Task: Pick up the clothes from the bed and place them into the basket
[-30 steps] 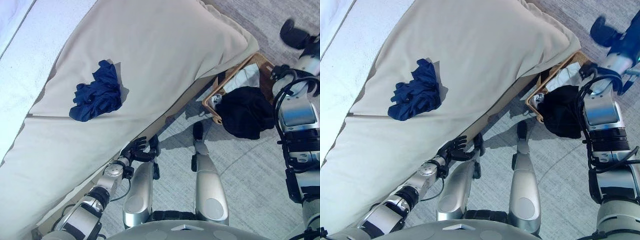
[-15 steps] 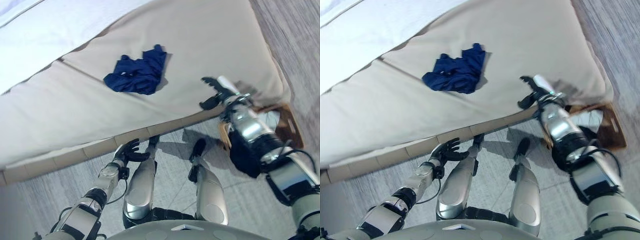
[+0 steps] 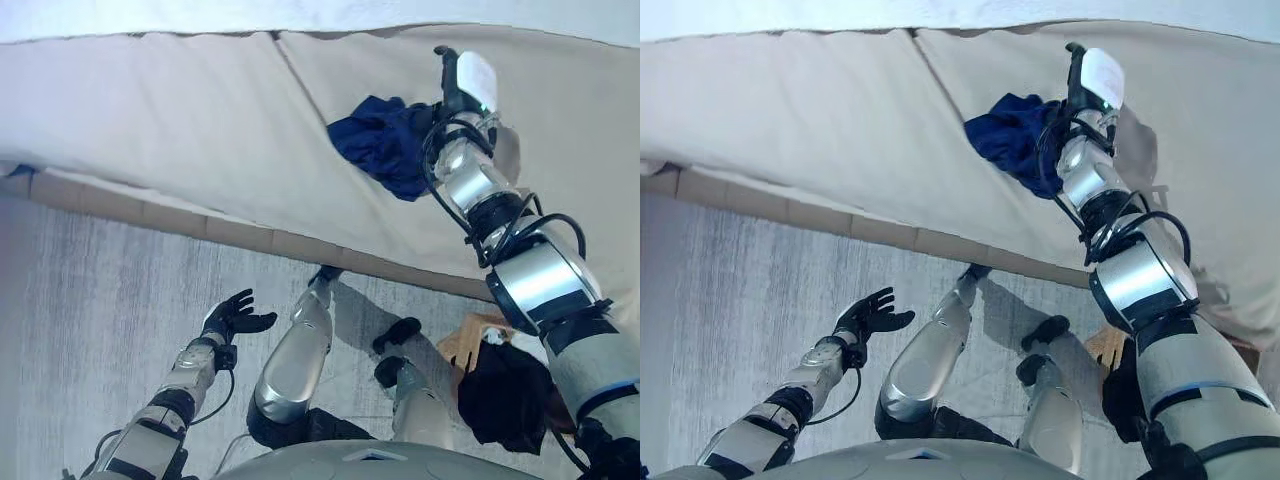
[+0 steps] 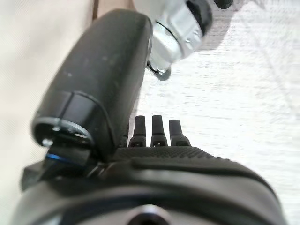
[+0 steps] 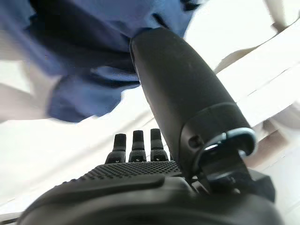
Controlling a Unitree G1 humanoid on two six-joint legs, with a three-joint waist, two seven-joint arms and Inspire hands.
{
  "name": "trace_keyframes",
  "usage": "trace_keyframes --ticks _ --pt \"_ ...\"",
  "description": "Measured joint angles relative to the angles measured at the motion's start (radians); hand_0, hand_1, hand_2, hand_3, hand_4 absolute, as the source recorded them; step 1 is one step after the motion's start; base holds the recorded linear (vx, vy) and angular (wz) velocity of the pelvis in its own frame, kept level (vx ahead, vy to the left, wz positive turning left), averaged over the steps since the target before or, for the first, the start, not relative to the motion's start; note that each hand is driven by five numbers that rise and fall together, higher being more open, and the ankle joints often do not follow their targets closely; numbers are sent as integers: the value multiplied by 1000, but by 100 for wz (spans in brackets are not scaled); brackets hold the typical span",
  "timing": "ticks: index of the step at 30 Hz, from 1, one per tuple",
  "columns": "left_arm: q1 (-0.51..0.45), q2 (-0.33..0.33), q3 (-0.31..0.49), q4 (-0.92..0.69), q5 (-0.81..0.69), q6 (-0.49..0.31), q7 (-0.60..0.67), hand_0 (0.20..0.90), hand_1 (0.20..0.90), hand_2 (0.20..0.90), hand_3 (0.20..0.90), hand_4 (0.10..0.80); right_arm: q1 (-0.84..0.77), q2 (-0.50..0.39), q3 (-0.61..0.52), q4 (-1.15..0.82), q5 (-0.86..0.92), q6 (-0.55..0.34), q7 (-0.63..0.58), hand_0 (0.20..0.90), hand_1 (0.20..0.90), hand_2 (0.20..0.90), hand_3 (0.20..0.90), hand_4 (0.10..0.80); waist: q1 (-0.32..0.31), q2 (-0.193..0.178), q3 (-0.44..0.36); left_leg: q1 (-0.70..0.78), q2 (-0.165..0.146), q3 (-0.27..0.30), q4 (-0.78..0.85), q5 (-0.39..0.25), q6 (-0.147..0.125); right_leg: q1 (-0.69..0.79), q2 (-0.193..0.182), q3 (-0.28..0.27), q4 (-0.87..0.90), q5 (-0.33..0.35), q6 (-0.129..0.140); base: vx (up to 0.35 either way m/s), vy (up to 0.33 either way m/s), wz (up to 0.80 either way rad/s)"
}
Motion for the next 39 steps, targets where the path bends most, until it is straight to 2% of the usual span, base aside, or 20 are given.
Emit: trace_keyframes --ticks 3,9,13,16,17,18,19,20,21,24,26,29,31,34,37,39 --pt "3 -1 0 -1 0 -7 -17 900 900 900 900 800 -23 1 7 64 1 61 52 900 900 900 900 800 35 -7 -3 -22 -12 -12 14 3 0 -14 -10 0 20 -11 7 26 -10 21" --pt "9 0 0 -18 0 -43 -45 900 900 900 900 800 -71 -1 72 180 3 192 301 900 900 900 900 800 67 -20 -6 -59 -22 -44 19 4 -2 -23 -8 -26 10 -13 16 27 -32 19" --pt "19 3 -1 -50 0 -46 -53 900 900 900 900 800 -111 -23 114 180 5 223 432 900 900 900 900 800 73 -48 -18 -94 -25 -51 30 9 -4 -49 -6 -34 9 -12 17 8 -25 5" --pt "24 7 1 -66 1 -49 -53 900 900 900 900 800 -153 -63 154 176 54 243 568 900 900 900 900 800 74 -67 -22 -108 -24 -60 33 9 -5 -56 -3 -47 7 -12 17 9 -57 8" --pt "25 12 1 -70 1 -49 -53 900 900 900 900 800 -171 -74 163 175 80 249 649 900 900 900 900 800 75 -77 -24 -108 -22 -60 33 9 -6 -56 -1 -47 3 -12 17 10 -78 -1" --pt "26 17 1 -71 2 -49 -53 900 900 900 900 800 -174 -76 169 172 94 249 677 801 801 801 785 685 75 -82 -26 -109 -21 -59 33 8 -7 -55 1 -46 0 -12 17 13 -90 -6" --pt "26 31 1 -71 4 -49 -53 900 900 900 900 800 -175 -78 172 166 115 244 714 585 585 585 532 432 74 -94 -30 -110 -16 -58 33 6 -10 -54 7 -45 -8 -12 17 8 -66 -10" --pt "26 52 2 -73 5 -49 -53 900 900 900 900 800 -173 -77 181 159 143 229 730 300 300 300 200 100 75 -111 -30 -109 -9 -54 34 3 -13 -54 14 -43 -12 -11 17 6 -69 -13" --pt "24 72 2 -73 5 -49 -53 900 900 900 900 800 -172 -76 183 152 185 214 725 300 300 300 200 100 74 -121 -30 -109 -2 -53 39 3 -13 -54 22 -39 -13 -11 16 0 -64 -20" --pt "29 97 15 -65 5 -57 -43 900 900 900 900 800 -164 -76 155 77 313 158 613 300 300 300 200 100 67 -135 -28 -96 25 -18 55 -4 -23 -50 46 -2 -27 1 0 -69 1 -39" --pt "30 98 12 -51 5 -64 -30 900 900 900 900 800 -141 -60 103 13 377 79 447 300 300 300 200 100 55 -139 -26 -79 32 10 66 -7 -22 -42 54 19 -32 10 -12 -84 17 -45" --pt "41 97 13 -50 5 -64 11 900 900 900 900 800 -60 -49 -11 -240 352 -23 181 300 300 300 200 100 23 -158 -17 -36 60 56 68 -21 -24 -8 77 68 -66 26 -27 -59 -13 -47" --pt "45 96 13 -51 5 -60 29 900 900 900 900 800 -36 -47 -54 -382 290 -76 40 300 300 300 200 100 -6 -170 -15 -10 67 83 67 -28 -24 8 82 100 -81 35 -25 -37 -1 -46" --pt "50 91 16 -49 6 -59 46 900 900 900 900 800 -3 -47 -138 -565 217 -125 -113 300 300 300 200 100 -67 -184 -18 36 82 138 54 -39 -12 26 91 152 -97 36 -25 -33 -15 -47" --pt "61 87 33 -43 7 -55 48 900 900 900 900 800 29 -64 -185 -718 195 -144 -179 300 300 300 200 100 -123 -192 -22 62 87 186 48 -45 -1 34 90 201 -126 40 -25 -1 -43 -54" --pt "81 95 45 -32 10 -54 53 900 900 900 900 800 83 -99 -211 -819 175 -156 -224 300 300 300 200 100 -174 -216 -40 79 96 245 29 -44 9 33 92 239 -155 51 -14 -18 -63 -68"
